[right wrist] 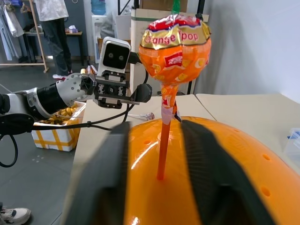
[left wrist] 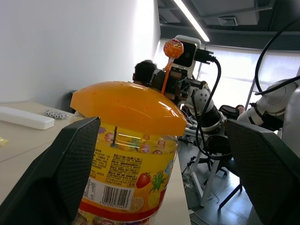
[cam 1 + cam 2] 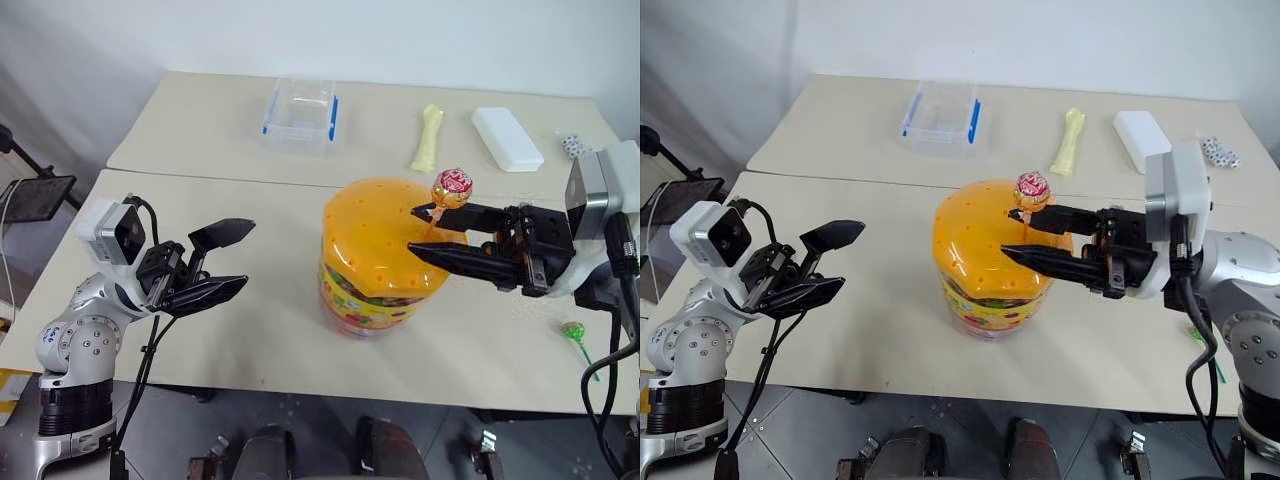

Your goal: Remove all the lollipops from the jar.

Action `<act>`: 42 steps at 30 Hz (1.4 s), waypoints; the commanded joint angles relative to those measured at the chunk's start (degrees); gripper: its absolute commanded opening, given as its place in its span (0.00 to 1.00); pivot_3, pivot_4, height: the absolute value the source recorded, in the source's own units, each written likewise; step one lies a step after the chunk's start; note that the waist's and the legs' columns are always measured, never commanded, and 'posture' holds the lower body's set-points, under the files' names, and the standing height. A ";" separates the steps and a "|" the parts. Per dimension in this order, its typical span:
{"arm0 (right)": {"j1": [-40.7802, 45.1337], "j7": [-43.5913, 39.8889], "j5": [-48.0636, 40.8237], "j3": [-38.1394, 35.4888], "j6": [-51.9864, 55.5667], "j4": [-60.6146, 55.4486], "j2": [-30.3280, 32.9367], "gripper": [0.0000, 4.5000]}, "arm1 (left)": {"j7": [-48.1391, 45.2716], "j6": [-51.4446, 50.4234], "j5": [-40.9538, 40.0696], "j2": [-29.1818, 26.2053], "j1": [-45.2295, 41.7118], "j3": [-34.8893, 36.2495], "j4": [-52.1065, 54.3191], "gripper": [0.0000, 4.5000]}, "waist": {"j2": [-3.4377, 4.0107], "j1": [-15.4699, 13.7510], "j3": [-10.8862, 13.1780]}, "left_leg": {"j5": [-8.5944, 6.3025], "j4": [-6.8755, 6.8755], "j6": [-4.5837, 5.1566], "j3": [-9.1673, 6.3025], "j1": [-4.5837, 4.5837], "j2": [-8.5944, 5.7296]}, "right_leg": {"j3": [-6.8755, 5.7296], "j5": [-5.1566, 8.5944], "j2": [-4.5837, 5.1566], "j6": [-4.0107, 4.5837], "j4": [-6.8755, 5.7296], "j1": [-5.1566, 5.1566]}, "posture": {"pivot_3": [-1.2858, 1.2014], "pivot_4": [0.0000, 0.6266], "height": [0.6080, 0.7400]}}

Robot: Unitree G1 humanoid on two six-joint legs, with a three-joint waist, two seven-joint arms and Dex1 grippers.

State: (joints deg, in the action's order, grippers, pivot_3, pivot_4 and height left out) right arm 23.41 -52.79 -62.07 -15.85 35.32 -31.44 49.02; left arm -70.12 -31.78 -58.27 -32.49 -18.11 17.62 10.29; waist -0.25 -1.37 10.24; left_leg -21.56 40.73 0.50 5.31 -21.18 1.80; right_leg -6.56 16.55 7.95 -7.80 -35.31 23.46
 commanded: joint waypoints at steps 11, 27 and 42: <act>4.54 9.50 -21.60 -11.23 6.77 6.83 2.65 0.01 | -1.08 0.74 -1.40 1.68 -1.46 -0.51 1.17 1.00 | 0.00 -0.10 0.00 | 0.00 0.05 0.01 -0.02 -0.02 0.00 | -0.02 0.00 0.01 0.00 -0.02 0.00 | 0.52 0.24 1.00; -27.80 8.37 17.14 -24.07 9.63 30.77 17.87 0.01 | -9.87 7.30 11.56 -5.11 -3.73 -9.44 -0.84 1.00 | 0.02 0.39 -0.05 | -0.09 0.01 0.18 0.48 0.02 -0.03 | 0.30 -0.06 -0.03 -0.10 0.34 -0.01 | 0.52 0.24 1.00; -32.89 3.85 30.10 -16.24 6.60 28.01 15.01 0.38 | -12.95 18.01 21.82 -6.20 -6.65 -11.68 -12.27 1.00 | 0.13 -0.19 -0.03 | -0.10 -0.01 0.17 0.49 -0.07 0.01 | 0.35 -0.07 -0.09 -0.12 0.40 0.09 | 0.52 0.24 1.00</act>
State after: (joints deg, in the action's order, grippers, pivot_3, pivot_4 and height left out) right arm -9.01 -46.53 -32.08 -27.71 43.98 -2.01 64.13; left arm -83.47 -14.65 -36.67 -38.72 -24.40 4.62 -1.89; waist -0.12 -1.56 10.21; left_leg -21.66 40.71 0.67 5.82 -21.25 1.81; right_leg -6.21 16.48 7.86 -7.92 -34.90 23.56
